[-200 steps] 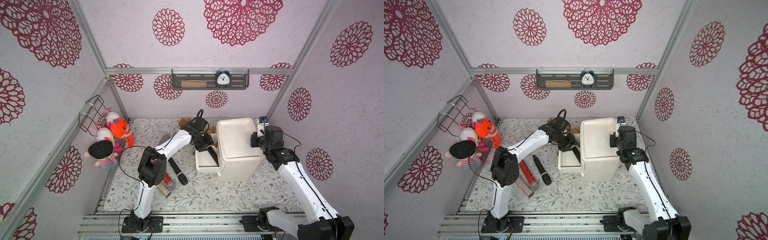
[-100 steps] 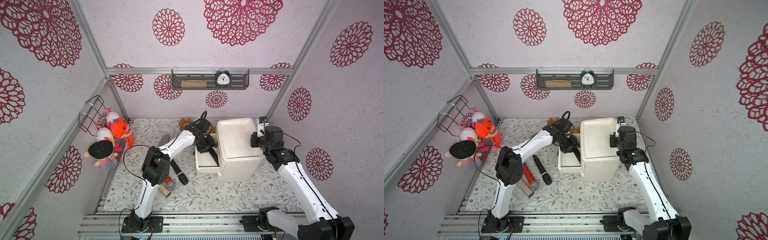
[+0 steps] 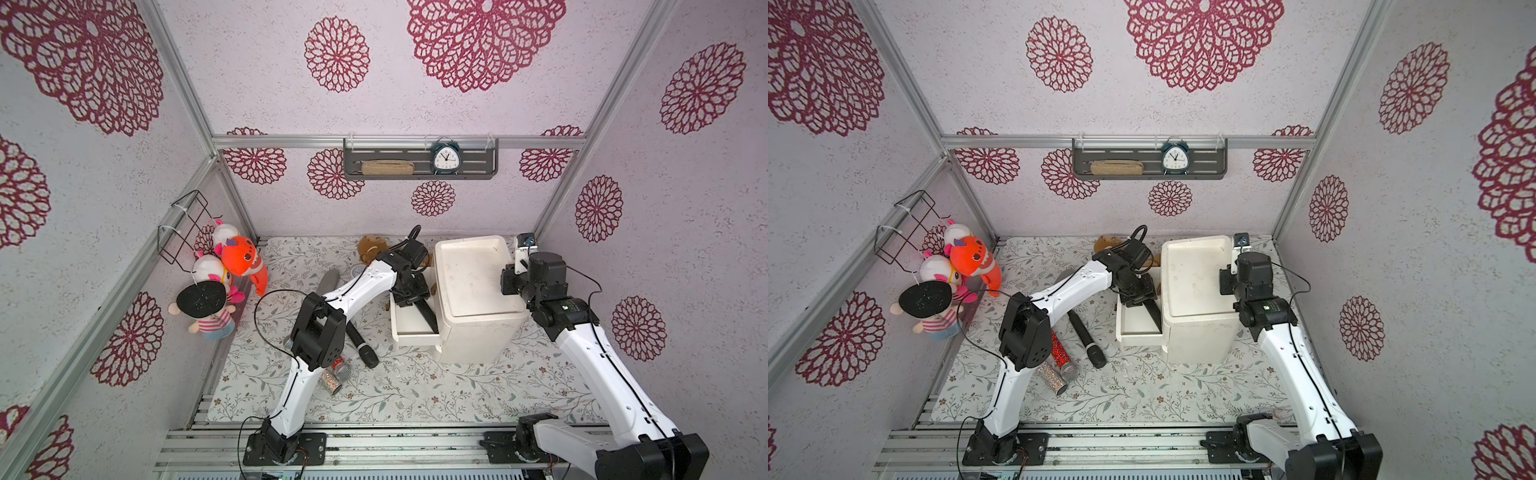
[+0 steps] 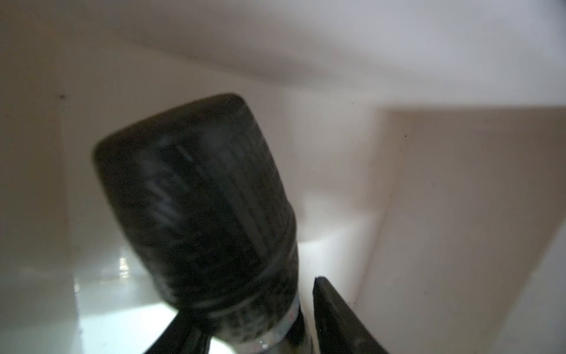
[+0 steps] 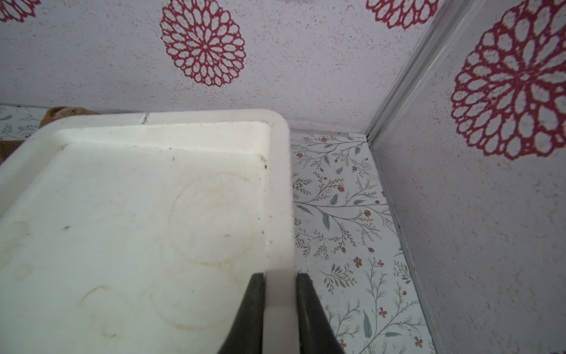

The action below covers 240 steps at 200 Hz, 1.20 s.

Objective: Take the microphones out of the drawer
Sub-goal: Pick up the microphone from the drawer.

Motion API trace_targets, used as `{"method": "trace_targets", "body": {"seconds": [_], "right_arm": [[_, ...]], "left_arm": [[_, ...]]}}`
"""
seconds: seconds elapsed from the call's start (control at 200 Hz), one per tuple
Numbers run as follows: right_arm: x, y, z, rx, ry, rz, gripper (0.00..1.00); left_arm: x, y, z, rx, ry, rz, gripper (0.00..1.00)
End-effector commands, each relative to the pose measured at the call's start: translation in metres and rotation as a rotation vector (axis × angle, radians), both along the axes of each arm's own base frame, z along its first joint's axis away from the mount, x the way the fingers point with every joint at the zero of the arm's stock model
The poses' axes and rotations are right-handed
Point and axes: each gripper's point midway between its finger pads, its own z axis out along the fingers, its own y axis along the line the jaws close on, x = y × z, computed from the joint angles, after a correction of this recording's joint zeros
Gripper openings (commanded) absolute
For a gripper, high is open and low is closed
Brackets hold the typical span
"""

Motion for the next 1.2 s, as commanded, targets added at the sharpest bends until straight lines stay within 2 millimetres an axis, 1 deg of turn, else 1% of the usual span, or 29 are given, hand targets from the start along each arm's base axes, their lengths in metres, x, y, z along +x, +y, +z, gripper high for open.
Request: {"method": "trace_targets", "body": {"seconds": [0.0,0.215,0.41,0.54,0.62,0.77,1.031,1.196], "right_arm": [[0.002,0.005,0.024,0.001,-0.106,0.015,0.0],[0.001,0.004,0.023,-0.006,-0.104,0.01,0.0],[0.001,0.004,0.025,-0.009,-0.109,0.011,0.0],[0.002,0.004,0.026,-0.007,-0.11,0.013,0.0],[0.003,0.004,0.026,-0.009,-0.11,0.013,0.0],[0.003,0.004,0.028,-0.014,-0.111,0.013,0.0],[0.003,0.004,0.029,-0.019,-0.113,0.015,0.0],[0.003,0.004,0.029,-0.021,-0.113,0.016,0.0]], "left_arm": [[-0.006,0.019,-0.025,0.134,0.032,0.003,0.53],[-0.008,0.02,-0.034,0.145,0.045,-0.002,0.46],[-0.006,0.02,-0.029,0.141,0.03,-0.002,0.39],[-0.007,0.016,-0.025,0.118,0.03,-0.003,0.28],[-0.007,0.011,-0.022,0.09,0.029,-0.007,0.17],[-0.006,0.004,-0.011,0.034,0.02,-0.004,0.0],[0.0,-0.003,0.014,-0.046,-0.029,0.007,0.0],[0.003,-0.003,0.028,-0.072,-0.063,0.018,0.0]]}}
